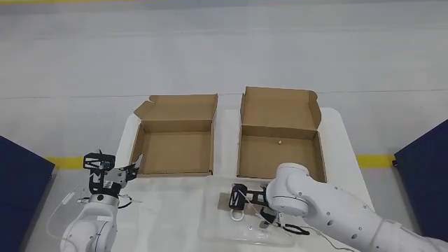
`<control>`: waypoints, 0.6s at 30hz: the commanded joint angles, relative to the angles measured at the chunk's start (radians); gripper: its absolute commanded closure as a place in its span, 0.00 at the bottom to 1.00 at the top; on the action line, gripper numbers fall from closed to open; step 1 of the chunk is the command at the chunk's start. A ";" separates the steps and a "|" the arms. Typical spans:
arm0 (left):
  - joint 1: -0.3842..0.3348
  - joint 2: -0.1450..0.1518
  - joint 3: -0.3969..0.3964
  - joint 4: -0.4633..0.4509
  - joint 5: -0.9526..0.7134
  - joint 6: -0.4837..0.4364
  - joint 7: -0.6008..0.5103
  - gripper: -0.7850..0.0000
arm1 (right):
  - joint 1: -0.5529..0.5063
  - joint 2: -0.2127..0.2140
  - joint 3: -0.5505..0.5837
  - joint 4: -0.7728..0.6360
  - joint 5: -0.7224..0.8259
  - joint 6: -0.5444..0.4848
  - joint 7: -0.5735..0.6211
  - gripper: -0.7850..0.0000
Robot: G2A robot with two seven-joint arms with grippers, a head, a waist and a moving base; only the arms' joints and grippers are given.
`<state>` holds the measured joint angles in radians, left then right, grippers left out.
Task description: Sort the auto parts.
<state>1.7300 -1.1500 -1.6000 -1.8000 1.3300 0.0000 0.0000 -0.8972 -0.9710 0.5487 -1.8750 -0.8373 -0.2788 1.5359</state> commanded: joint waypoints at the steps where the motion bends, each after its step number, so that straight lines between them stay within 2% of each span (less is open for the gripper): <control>1: 0.000 0.000 0.000 0.000 0.000 0.000 0.000 0.00 | 0.002 -0.005 -0.009 0.014 0.004 0.013 0.000 0.00; 18: 0.000 0.000 0.000 0.000 0.000 0.000 0.000 0.00 | -0.012 -0.019 -0.055 0.079 -0.048 -0.008 -0.014 0.00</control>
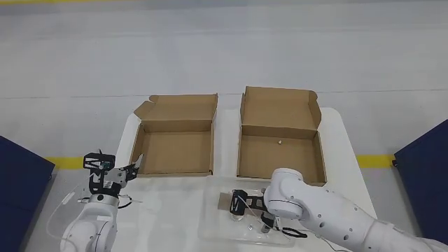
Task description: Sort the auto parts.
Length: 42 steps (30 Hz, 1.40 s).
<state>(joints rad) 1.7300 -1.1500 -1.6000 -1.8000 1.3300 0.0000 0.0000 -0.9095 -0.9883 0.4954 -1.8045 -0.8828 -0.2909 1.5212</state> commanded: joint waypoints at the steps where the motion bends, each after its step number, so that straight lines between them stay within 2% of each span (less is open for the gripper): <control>1: 0.000 0.000 0.000 0.000 0.000 0.000 0.000 0.00 | -0.002 -0.003 -0.007 0.015 -0.005 0.004 0.004 0.00; 20: 0.000 0.000 0.000 0.000 0.000 0.000 0.000 0.00 | -0.022 -0.015 -0.045 0.048 -0.054 -0.011 -0.003 0.00; 22: 0.000 0.000 0.000 0.000 0.000 0.000 0.000 0.00 | -0.023 -0.016 -0.048 0.050 -0.059 -0.008 0.000 0.15; 25: 0.000 0.000 0.000 0.000 0.000 0.000 0.000 0.00 | -0.022 -0.018 -0.054 0.049 -0.066 -0.003 0.005 0.46; 26: 0.000 0.000 0.000 0.000 0.000 0.000 0.000 0.00 | -0.021 -0.019 -0.056 0.049 -0.069 0.000 0.008 0.51; 35: 0.000 0.000 0.000 0.000 0.000 0.000 0.000 0.00 | -0.006 -0.024 -0.087 0.062 -0.076 0.007 0.015 0.64; 42: 0.000 0.000 0.000 0.000 0.000 0.000 0.000 0.00 | 0.007 -0.032 -0.105 0.081 -0.070 0.007 0.015 0.63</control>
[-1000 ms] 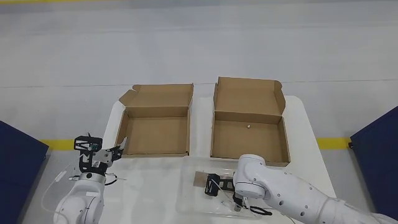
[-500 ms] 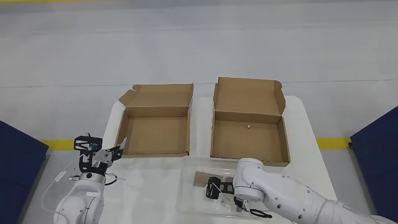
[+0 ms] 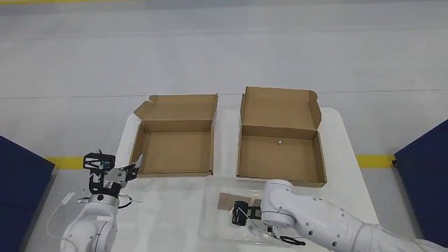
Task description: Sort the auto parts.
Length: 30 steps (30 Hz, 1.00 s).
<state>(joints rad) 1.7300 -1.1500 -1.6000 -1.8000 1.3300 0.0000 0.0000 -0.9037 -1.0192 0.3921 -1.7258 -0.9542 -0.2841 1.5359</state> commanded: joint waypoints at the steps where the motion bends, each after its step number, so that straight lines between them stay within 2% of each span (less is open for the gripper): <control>1: 0.000 0.000 0.000 0.000 0.000 0.000 0.000 0.00 | 0.003 -0.002 -0.004 0.006 0.001 0.000 0.000 0.63; 15: 0.000 0.000 0.000 0.000 0.000 0.000 0.000 0.00 | 0.020 -0.025 -0.034 0.046 -0.002 0.005 0.000 0.65; 16: 0.000 0.000 0.000 0.000 0.000 0.000 0.000 0.00 | 0.022 -0.027 -0.036 0.049 -0.003 0.006 0.000 0.67; 17: 0.000 0.000 0.000 0.000 0.000 0.000 0.000 0.00 | 0.023 -0.029 -0.038 0.052 -0.004 0.008 0.000 0.73; 18: 0.000 0.000 0.000 0.000 0.000 0.000 0.000 0.00 | 0.024 -0.030 -0.039 0.056 -0.005 0.011 0.000 0.92; 19: 0.000 0.000 0.000 0.000 0.000 0.000 0.000 0.00 | 0.025 -0.032 -0.041 0.058 -0.006 0.014 0.000 1.00; 30: 0.000 0.000 0.000 0.000 0.000 0.000 0.000 0.00 | 0.018 -0.031 -0.007 0.027 0.000 0.033 -0.021 1.00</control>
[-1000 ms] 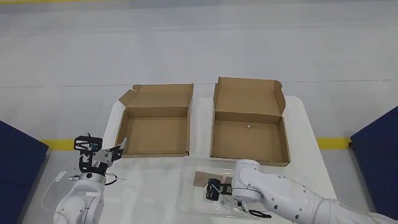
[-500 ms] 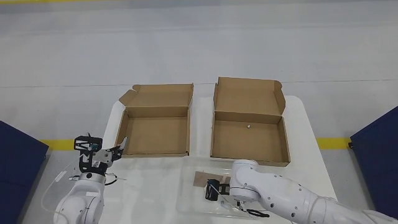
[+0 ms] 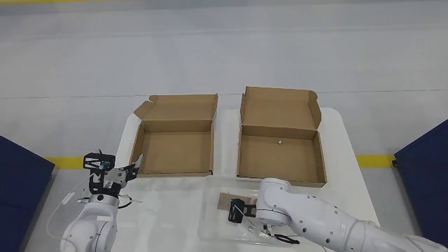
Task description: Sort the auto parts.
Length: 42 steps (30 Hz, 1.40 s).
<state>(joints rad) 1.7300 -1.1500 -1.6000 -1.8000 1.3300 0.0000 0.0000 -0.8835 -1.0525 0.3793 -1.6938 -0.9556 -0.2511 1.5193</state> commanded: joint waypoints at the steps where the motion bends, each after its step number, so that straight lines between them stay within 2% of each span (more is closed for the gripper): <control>1: 0.000 0.000 0.000 0.000 0.000 0.000 0.000 0.00 | -0.006 0.004 0.015 -0.014 0.007 -0.003 -0.014 1.00; 9: 0.000 0.000 0.000 0.000 0.000 0.000 0.000 0.00 | -0.057 0.046 0.123 -0.071 0.050 -0.022 -0.110 1.00; 18: 0.000 0.000 0.000 0.000 0.000 0.000 0.000 0.00 | -0.169 0.117 0.298 -0.138 0.121 -0.112 -0.252 1.00; 29: 0.000 0.000 0.000 0.000 0.000 0.000 0.000 0.00 | -0.172 0.119 0.303 -0.139 0.124 -0.117 -0.256 1.00; 31: 0.000 0.000 0.000 0.000 0.000 0.000 0.000 0.00 | -0.182 0.119 0.312 -0.137 0.149 -0.124 -0.300 1.00; 36: 0.000 0.000 0.000 0.000 0.000 0.000 0.000 0.00 | -0.218 0.148 0.419 -0.140 0.272 -0.206 -0.357 1.00; 42: 0.000 0.000 0.000 0.000 0.000 0.000 0.000 0.00 | -0.328 0.201 0.590 -0.155 0.456 -0.373 -0.432 1.00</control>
<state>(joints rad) 1.7300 -1.1500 -1.6000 -1.8000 1.3300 0.0000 0.0000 -1.1920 -0.8591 0.9391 -1.8481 -0.5374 -0.5912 1.1002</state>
